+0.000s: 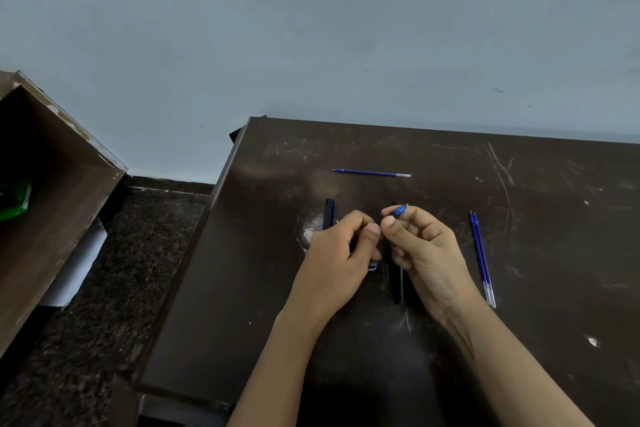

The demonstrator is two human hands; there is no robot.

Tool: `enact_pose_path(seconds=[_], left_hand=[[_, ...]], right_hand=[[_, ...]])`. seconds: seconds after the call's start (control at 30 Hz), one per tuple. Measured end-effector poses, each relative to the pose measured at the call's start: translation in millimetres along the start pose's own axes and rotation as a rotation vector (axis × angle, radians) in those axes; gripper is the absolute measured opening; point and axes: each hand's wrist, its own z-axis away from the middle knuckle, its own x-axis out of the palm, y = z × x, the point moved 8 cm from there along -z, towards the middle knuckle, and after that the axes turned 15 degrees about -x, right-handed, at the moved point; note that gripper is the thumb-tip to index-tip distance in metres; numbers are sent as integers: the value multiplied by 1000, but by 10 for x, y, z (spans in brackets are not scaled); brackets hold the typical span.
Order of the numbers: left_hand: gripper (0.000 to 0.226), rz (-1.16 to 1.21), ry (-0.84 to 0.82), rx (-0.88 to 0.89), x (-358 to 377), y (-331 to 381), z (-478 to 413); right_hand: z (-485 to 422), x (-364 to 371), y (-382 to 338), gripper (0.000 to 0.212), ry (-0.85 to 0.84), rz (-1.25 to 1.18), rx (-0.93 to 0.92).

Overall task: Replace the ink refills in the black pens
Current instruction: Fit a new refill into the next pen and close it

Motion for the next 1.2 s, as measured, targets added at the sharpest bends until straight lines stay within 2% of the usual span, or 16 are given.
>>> enact_pose_path(seconds=[0.13, 0.33, 0.5, 0.67, 0.77, 0.9, 1.07, 1.2], left_hand=[[21, -3, 19, -14, -22, -15, 0], [22, -30, 5, -6, -10, 5, 7], [27, -29, 21, -11, -30, -15, -4], [28, -29, 40, -14, -49, -15, -2], [27, -40, 37, -9, -46, -7, -1], [27, -43, 36, -17, -40, -13, 1], [26, -48, 37, -19, -44, -19, -6], [22, -75, 8, -5, -9, -5, -1]], right_hand=[[-3, 10, 13, 25, -3, -71, 25], [8, 30, 33, 32, -30, -2, 23], [7, 39, 35, 21, -25, -70, 27], [13, 61, 33, 24, -62, -30, 17], [10, 21, 35, 35, -34, 38, 0], [1, 10, 29, 25, -21, -13, 6], [7, 40, 21, 25, -67, 9, 13], [9, 6, 28, 23, -39, 33, 8]])
